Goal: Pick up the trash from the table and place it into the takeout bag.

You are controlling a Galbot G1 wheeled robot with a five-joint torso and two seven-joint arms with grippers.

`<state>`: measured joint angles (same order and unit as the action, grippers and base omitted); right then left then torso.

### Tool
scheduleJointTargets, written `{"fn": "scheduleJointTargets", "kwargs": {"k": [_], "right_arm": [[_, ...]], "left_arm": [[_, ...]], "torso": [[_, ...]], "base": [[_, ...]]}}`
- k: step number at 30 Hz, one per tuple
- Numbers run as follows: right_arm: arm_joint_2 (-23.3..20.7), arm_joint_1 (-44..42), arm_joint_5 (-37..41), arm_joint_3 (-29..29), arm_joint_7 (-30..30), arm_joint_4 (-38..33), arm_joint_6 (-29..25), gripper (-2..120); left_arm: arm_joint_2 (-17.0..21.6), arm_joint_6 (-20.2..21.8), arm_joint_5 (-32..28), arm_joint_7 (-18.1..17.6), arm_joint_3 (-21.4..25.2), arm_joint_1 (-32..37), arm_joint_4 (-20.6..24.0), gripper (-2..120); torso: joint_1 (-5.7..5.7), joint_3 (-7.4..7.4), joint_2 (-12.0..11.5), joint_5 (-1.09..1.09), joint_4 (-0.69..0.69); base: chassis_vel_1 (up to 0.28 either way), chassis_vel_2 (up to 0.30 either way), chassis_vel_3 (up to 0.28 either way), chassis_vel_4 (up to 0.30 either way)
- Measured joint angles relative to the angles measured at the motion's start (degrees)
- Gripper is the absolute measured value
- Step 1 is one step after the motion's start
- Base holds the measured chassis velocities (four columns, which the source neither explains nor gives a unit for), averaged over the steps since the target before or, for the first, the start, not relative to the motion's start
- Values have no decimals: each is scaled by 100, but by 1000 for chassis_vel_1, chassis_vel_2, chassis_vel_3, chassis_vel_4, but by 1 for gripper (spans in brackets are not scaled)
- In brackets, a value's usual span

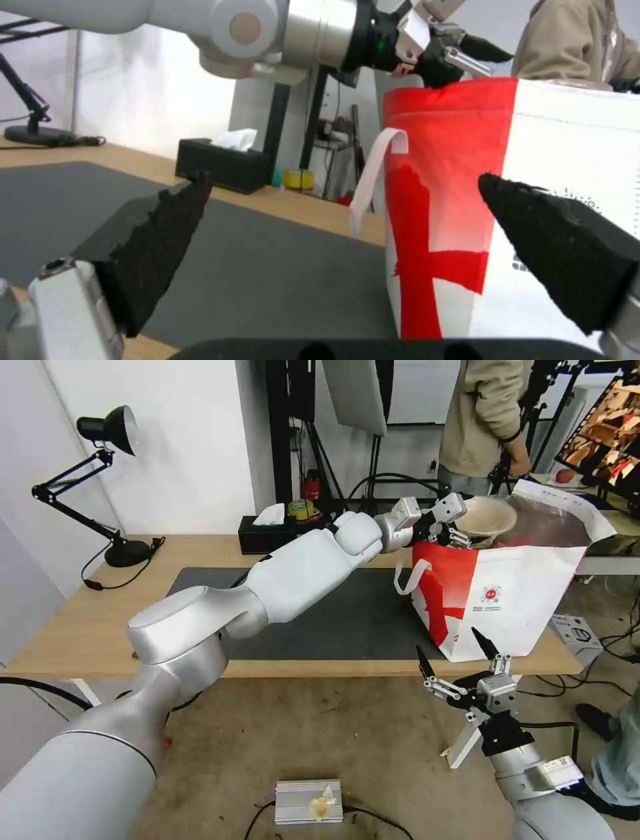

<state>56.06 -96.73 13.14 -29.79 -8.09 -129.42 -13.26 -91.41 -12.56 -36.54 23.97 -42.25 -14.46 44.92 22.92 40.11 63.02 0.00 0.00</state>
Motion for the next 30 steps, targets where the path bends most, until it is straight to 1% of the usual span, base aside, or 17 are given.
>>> {"fn": "scheduleJointTargets", "kwargs": {"k": [4,8,12,23,30], "right_arm": [[0,0,0,0,0,0,0,100],[0,0,0,0,0,0,0,100],[0,0,0,0,0,0,0,100],[0,0,0,0,0,0,0,100],[0,0,0,0,0,0,0,100]], "left_arm": [[2,6,39,17,-12,0,-12,98],[2,48,-46,19,-32,0,-2,98],[0,79,-93,26,-20,-75,83,100],[7,236,-300,72,76,-182,252,100],[4,248,-408,54,157,-248,373,100]], "torso": [[0,0,0,0,0],[0,0,0,0,0],[0,0,0,0,0],[0,0,0,0,1],[0,-1,0,0,0]], "base": [[0,0,0,0],[0,0,0,0],[0,0,0,0],[0,0,0,0],[0,0,0,0]]}}
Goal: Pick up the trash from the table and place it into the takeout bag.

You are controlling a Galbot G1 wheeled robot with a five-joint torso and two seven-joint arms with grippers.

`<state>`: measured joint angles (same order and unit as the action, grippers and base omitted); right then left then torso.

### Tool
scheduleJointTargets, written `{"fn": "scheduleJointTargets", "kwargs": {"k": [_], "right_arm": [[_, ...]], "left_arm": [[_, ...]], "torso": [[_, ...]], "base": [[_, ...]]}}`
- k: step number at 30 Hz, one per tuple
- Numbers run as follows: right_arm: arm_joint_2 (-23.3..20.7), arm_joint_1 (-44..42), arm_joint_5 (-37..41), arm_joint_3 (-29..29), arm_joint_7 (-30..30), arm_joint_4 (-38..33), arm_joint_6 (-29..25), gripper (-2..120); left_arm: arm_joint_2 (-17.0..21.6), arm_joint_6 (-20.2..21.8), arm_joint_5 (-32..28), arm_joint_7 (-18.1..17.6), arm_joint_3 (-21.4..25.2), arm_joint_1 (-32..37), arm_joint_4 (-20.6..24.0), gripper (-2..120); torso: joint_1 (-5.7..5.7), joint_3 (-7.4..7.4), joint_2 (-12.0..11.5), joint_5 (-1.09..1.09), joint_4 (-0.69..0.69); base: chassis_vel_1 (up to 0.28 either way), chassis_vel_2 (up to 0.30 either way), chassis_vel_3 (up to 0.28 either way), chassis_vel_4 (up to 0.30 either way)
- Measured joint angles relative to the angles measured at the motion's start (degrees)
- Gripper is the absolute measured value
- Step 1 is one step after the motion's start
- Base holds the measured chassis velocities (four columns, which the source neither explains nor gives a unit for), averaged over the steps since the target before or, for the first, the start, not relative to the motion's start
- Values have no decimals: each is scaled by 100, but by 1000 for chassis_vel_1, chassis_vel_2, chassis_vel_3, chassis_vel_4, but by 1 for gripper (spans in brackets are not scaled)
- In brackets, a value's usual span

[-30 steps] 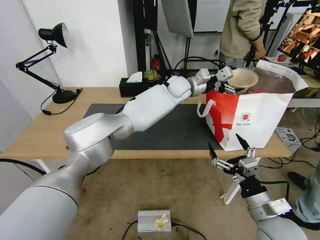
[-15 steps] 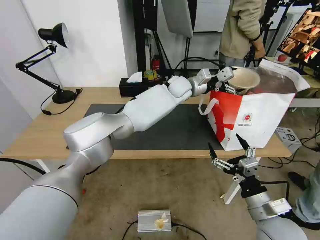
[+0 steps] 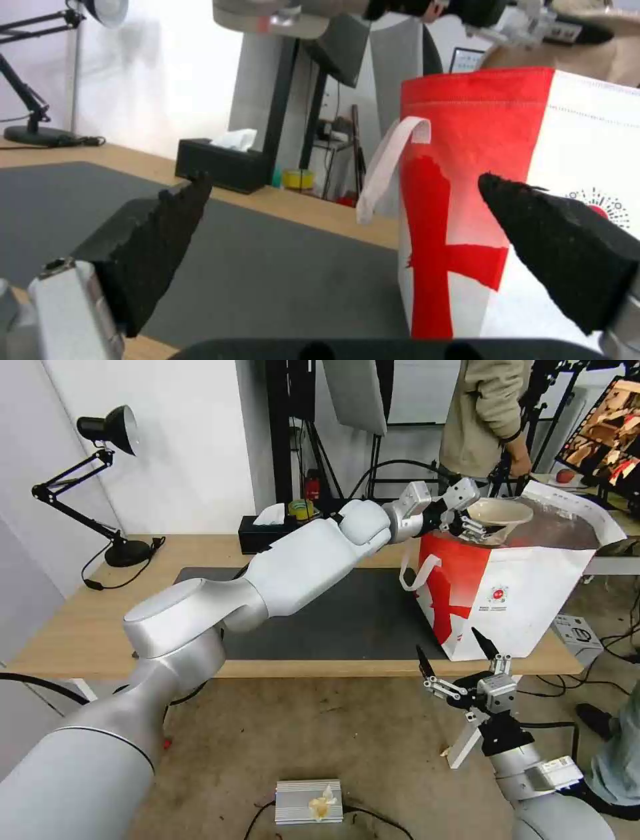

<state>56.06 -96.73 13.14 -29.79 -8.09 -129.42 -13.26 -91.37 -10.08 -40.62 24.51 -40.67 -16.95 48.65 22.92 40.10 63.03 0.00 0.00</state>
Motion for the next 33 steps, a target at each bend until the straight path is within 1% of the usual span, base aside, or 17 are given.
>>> {"fn": "scheduleJointTargets", "kwargs": {"k": [4,10,13,15,17,20,25,27,28,31,33], "right_arm": [[0,0,0,0,0,0,0,100],[0,0,0,0,0,0,0,100],[0,0,0,0,0,0,0,100],[0,0,0,0,0,0,0,100],[0,0,0,0,0,0,0,100],[0,0,0,0,0,0,0,100],[0,0,0,0,0,0,0,100],[0,0,0,0,0,0,0,100],[0,0,0,0,0,0,0,100],[0,0,0,0,0,0,0,100],[0,0,0,0,0,0,0,100]], "left_arm": [[4,-26,-2,-4,97,-5,50,100],[4,-39,-4,-4,101,38,69,100],[8,-40,0,-4,100,95,151,100],[6,-16,9,-4,93,121,254,100],[5,-4,55,-4,81,122,245,100],[6,-66,366,28,83,137,-13,100],[9,-115,413,24,162,179,-108,100],[5,-130,424,-69,190,176,-202,100],[5,-130,424,-69,190,176,-202,100],[4,-193,489,-210,291,175,-418,100],[5,-220,524,-227,317,174,-476,100]], "torso": [[0,0,0,0,1],[0,0,0,0,0],[0,1,0,0,2],[0,0,0,0,0],[-1,0,0,0,-2],[0,1,0,0,1],[1,1,0,0,2],[0,0,0,0,-1],[0,0,0,0,-1],[0,0,-1,0,1],[0,1,0,1,1]], "base": [[0,0,0,0],[0,0,0,0],[0,0,0,0],[0,0,0,0],[0,0,0,0],[0,0,0,0],[0,0,0,0],[0,0,0,0],[0,0,0,0],[0,0,0,0],[0,0,0,0]]}}
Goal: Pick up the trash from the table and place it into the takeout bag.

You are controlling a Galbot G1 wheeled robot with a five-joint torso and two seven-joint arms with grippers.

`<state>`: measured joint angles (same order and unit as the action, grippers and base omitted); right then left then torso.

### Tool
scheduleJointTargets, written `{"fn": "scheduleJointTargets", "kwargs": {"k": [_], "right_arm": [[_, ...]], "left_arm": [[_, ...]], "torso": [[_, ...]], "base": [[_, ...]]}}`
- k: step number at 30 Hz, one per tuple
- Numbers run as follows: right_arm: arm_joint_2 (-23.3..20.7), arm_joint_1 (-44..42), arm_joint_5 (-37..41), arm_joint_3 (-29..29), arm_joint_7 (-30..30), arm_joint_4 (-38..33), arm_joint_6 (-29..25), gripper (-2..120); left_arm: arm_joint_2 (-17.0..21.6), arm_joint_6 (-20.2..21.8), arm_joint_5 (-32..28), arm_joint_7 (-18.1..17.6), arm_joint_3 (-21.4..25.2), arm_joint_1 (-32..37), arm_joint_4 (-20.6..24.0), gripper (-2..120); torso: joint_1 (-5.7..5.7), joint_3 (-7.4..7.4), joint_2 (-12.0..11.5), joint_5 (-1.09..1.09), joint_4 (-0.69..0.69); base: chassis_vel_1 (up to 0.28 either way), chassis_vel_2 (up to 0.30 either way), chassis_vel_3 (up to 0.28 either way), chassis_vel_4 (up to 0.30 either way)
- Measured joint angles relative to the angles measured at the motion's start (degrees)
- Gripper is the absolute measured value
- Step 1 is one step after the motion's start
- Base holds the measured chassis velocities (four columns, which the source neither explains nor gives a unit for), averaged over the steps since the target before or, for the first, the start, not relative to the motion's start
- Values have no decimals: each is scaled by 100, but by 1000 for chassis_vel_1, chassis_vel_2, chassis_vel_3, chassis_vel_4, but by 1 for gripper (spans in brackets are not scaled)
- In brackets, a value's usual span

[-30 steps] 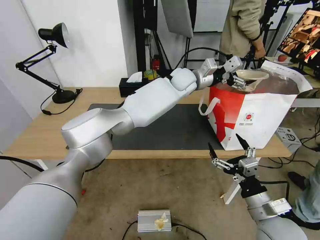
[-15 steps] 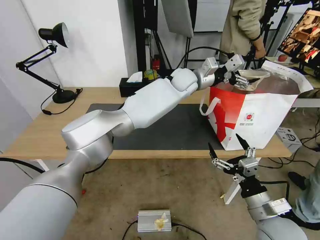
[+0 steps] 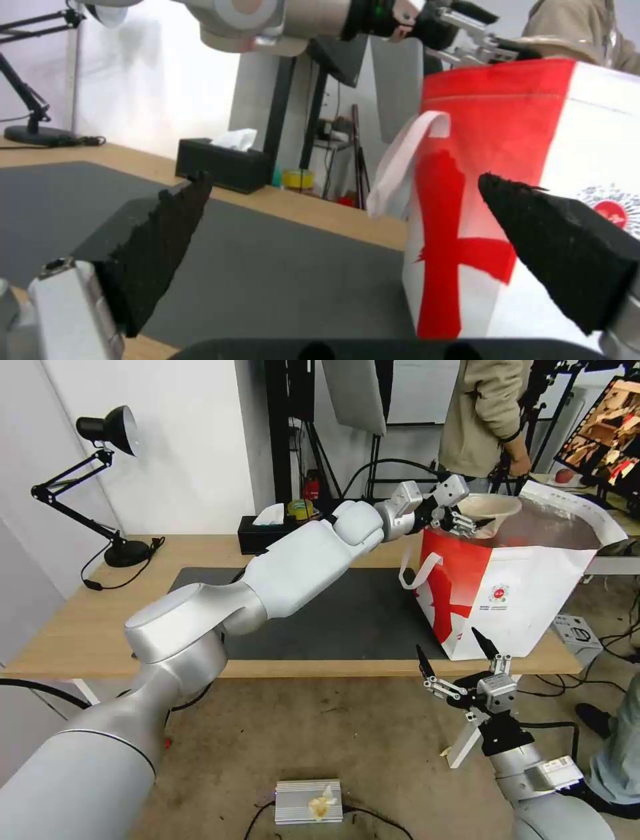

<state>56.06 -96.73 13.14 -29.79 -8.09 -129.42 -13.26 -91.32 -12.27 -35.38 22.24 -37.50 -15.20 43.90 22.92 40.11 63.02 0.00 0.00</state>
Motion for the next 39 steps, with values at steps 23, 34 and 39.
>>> {"fn": "scheduleJointTargets", "kwargs": {"k": [23,34,39], "right_arm": [[0,0,0,0,0,0,0,100],[0,0,0,0,0,0,0,100],[0,0,0,0,0,0,0,100]], "left_arm": [[-2,-27,-665,-192,-80,111,273,100],[2,23,-1066,-198,-121,160,512,100],[2,55,-1124,-198,-152,162,567,100]], "torso": [[0,0,0,0,-1],[0,0,0,0,0],[0,0,0,0,-1]], "base": [[0,0,0,0],[0,0,0,0],[0,0,0,0]]}}
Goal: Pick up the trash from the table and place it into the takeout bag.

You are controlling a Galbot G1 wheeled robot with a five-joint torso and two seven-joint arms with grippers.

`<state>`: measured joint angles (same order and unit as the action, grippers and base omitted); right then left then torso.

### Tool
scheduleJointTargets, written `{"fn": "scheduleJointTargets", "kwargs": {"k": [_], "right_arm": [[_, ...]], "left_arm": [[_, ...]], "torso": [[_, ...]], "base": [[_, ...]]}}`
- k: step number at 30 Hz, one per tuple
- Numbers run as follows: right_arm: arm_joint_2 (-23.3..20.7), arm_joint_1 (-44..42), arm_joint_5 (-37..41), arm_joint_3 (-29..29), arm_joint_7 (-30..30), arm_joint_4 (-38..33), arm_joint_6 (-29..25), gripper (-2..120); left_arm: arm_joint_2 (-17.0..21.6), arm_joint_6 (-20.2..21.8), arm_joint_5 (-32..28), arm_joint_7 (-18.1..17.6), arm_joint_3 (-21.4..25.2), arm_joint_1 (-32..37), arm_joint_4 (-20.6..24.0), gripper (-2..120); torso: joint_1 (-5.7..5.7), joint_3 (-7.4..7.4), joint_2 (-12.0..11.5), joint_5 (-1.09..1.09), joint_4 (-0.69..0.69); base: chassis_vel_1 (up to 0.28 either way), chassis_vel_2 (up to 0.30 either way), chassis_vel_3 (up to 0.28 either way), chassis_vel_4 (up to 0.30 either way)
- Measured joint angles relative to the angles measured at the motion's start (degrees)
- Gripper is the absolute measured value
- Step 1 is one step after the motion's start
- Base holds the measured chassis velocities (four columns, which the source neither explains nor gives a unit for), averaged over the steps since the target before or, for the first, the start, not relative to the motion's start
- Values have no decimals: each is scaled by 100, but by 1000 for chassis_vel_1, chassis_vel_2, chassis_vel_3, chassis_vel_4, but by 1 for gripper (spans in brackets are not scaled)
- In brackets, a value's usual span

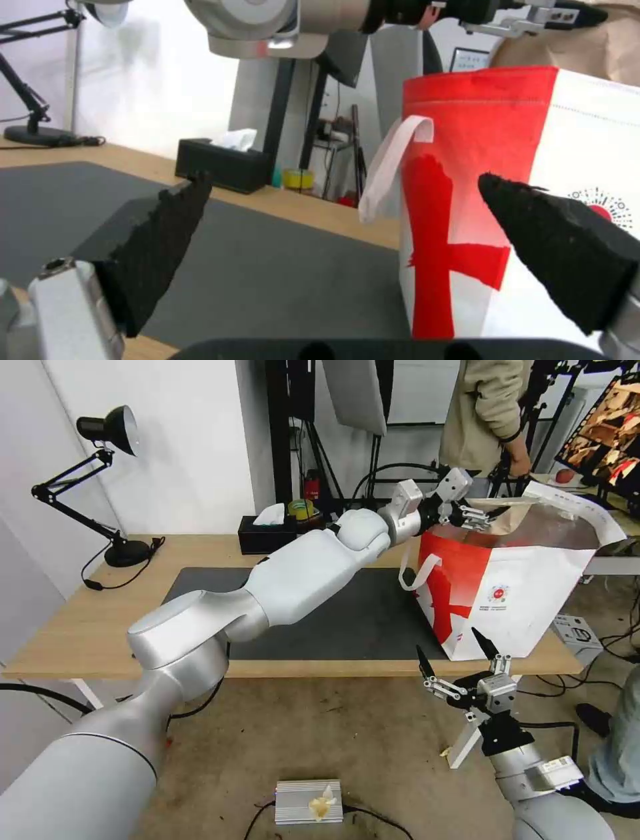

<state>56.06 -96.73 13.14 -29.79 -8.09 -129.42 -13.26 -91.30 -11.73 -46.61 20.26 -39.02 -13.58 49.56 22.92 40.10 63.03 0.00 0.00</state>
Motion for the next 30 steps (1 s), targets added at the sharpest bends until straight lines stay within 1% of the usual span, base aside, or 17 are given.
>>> {"fn": "scheduleJointTargets", "kwargs": {"k": [5,7,14,30], "right_arm": [[0,0,0,0,0,0,0,100],[0,0,0,0,0,0,0,100],[0,0,0,0,0,0,0,100],[0,0,0,0,0,0,0,100]], "left_arm": [[1,33,-122,-65,-3,22,75,100],[0,83,-255,-145,-3,23,128,100],[2,153,-448,-203,9,5,200,100],[3,164,-466,-210,15,-2,206,100]], "torso": [[0,0,0,0,0],[0,0,0,0,0],[0,0,0,0,0],[0,0,0,0,0]], "base": [[0,0,0,0],[0,0,0,0],[0,0,0,0],[0,0,0,0]]}}
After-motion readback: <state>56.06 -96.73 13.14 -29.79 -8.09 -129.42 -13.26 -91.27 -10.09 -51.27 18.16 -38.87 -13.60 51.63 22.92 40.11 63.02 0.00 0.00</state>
